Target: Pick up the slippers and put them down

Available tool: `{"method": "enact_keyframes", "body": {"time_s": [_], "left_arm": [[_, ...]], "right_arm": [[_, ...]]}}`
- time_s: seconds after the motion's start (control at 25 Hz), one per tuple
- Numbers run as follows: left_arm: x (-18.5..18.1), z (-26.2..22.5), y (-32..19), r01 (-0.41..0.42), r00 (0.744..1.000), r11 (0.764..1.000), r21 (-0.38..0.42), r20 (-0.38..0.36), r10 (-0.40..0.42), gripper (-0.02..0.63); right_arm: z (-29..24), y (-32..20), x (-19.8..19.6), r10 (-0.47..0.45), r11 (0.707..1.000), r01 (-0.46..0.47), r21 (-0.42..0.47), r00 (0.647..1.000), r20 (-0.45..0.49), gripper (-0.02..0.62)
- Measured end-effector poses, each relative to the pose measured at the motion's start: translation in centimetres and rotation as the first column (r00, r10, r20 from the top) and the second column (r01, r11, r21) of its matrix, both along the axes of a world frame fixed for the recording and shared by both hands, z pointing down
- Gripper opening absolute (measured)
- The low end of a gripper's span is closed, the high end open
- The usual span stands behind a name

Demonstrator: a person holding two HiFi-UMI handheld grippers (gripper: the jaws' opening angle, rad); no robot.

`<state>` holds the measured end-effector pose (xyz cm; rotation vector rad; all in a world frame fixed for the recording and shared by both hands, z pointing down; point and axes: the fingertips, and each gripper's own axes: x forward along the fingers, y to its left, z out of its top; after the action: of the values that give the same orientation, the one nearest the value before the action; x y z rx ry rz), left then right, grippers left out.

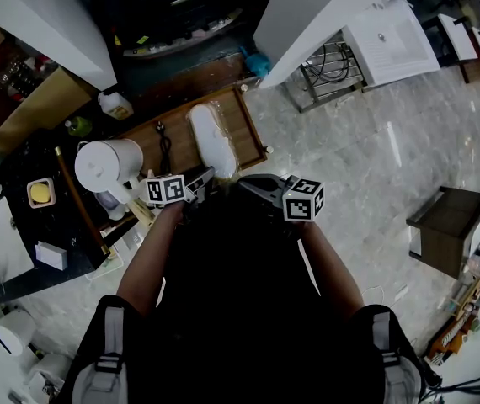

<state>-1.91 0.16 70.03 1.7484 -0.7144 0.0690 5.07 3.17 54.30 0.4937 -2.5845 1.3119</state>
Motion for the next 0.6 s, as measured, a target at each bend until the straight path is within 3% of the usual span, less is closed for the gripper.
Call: {"method": "enact_keyframes", "body": {"time_s": [0.6], "left_arm": [[-0.3, 3.6, 1.2, -0.021, 0.997, 0.995, -0.102, 0.069, 0.028, 0.199]], "right_arm": [[-0.7, -0.5, -1.0, -0.013, 1.0, 0.013, -0.006, 1.0, 0.017, 0.008]]}}
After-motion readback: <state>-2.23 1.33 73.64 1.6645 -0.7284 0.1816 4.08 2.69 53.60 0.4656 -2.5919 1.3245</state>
